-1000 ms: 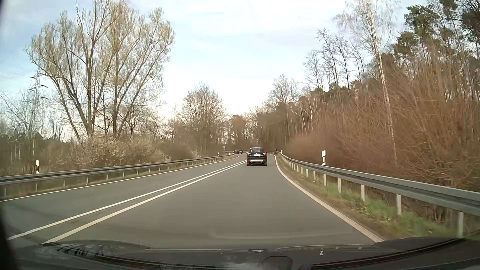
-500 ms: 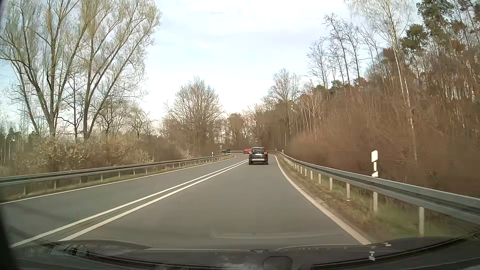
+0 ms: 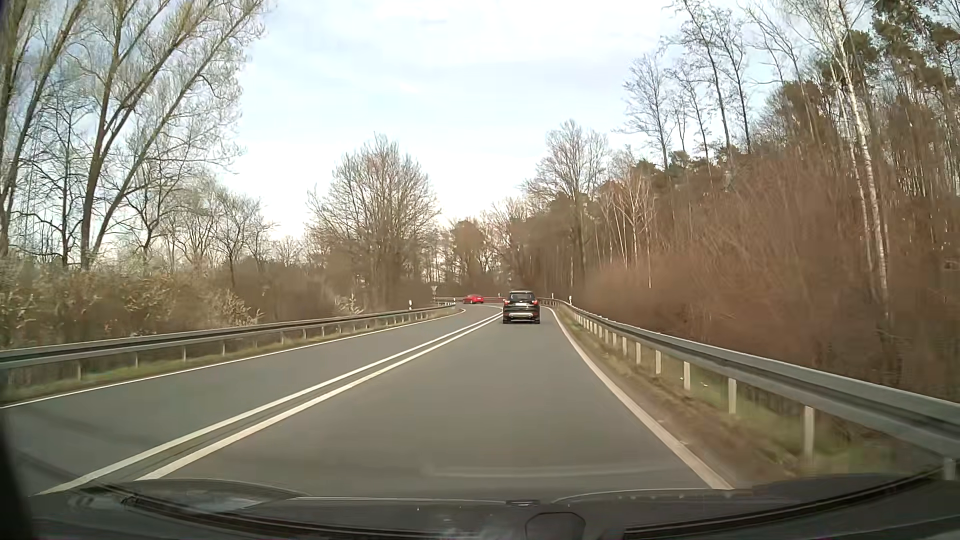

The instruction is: Follow the waypoints while adhering to traffic rules and regulations

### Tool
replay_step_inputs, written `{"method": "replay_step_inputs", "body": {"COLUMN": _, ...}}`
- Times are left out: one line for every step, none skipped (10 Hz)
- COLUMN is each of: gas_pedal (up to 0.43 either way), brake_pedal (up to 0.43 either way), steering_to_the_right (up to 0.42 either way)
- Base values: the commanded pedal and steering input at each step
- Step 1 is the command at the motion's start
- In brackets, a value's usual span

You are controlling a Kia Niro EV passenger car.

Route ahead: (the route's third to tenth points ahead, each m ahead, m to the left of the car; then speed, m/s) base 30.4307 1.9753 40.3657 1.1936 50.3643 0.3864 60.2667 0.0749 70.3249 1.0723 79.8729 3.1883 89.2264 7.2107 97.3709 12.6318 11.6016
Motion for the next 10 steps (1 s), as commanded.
{"method": "replay_step_inputs", "body": {"gas_pedal": 0.319, "brake_pedal": 0.0, "steering_to_the_right": 0.005}}
{"method": "replay_step_inputs", "body": {"gas_pedal": 0.319, "brake_pedal": 0.0, "steering_to_the_right": 0.005}}
{"method": "replay_step_inputs", "body": {"gas_pedal": 0.319, "brake_pedal": 0.0, "steering_to_the_right": 0.006}}
{"method": "replay_step_inputs", "body": {"gas_pedal": 0.319, "brake_pedal": 0.0, "steering_to_the_right": 0.006}}
{"method": "replay_step_inputs", "body": {"gas_pedal": 0.319, "brake_pedal": 0.0, "steering_to_the_right": 0.007}}
{"method": "replay_step_inputs", "body": {"gas_pedal": 0.319, "brake_pedal": 0.0, "steering_to_the_right": 0.007}}
{"method": "replay_step_inputs", "body": {"gas_pedal": 0.319, "brake_pedal": 0.0, "steering_to_the_right": 0.007}}
{"method": "replay_step_inputs", "body": {"gas_pedal": 0.319, "brake_pedal": 0.0, "steering_to_the_right": 0.007}}
{"method": "replay_step_inputs", "body": {"gas_pedal": 0.331, "brake_pedal": 0.0, "steering_to_the_right": 0.007}}
{"method": "replay_step_inputs", "body": {"gas_pedal": 0.331, "brake_pedal": 0.0, "steering_to_the_right": 0.007}}
